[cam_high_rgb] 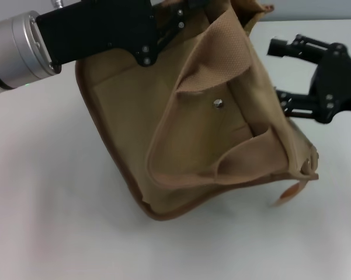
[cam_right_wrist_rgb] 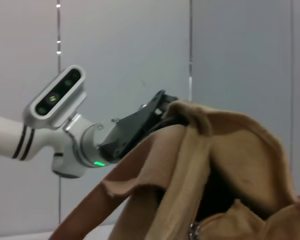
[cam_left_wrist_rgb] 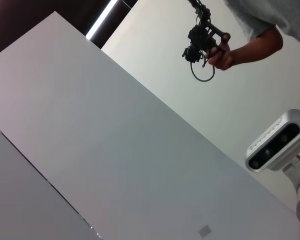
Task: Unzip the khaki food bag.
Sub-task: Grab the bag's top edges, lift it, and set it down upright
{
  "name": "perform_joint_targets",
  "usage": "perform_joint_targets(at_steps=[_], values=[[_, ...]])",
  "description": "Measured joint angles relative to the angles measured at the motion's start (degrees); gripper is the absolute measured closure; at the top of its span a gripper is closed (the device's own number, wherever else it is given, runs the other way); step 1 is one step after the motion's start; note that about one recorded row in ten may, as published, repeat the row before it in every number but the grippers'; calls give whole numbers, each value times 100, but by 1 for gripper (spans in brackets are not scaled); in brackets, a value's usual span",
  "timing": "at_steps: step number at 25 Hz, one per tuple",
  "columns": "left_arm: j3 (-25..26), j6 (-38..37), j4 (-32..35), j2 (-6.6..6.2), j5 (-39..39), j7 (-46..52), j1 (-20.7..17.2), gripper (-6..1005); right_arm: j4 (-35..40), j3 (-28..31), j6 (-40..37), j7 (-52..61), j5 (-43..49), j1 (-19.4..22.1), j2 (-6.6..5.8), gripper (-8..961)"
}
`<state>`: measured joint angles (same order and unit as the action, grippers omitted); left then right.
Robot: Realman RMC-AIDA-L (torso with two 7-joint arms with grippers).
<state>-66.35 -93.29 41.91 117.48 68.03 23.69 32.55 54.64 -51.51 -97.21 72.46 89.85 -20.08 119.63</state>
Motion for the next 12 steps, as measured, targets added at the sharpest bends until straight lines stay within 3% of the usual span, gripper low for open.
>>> perform_joint_targets(at_steps=[3,9,12], values=[[0,4,-5,18,2,1,1,913,-46,-155,39,-249,-69,34,16,114],[1,9,-7,38,4,21,9,914,-811,-796,264,-1930,-977,206,25,114],[-8,15,-13,43,5,26,11,913,-1055,-1011,285,-2412,-1242,228,25,203]])
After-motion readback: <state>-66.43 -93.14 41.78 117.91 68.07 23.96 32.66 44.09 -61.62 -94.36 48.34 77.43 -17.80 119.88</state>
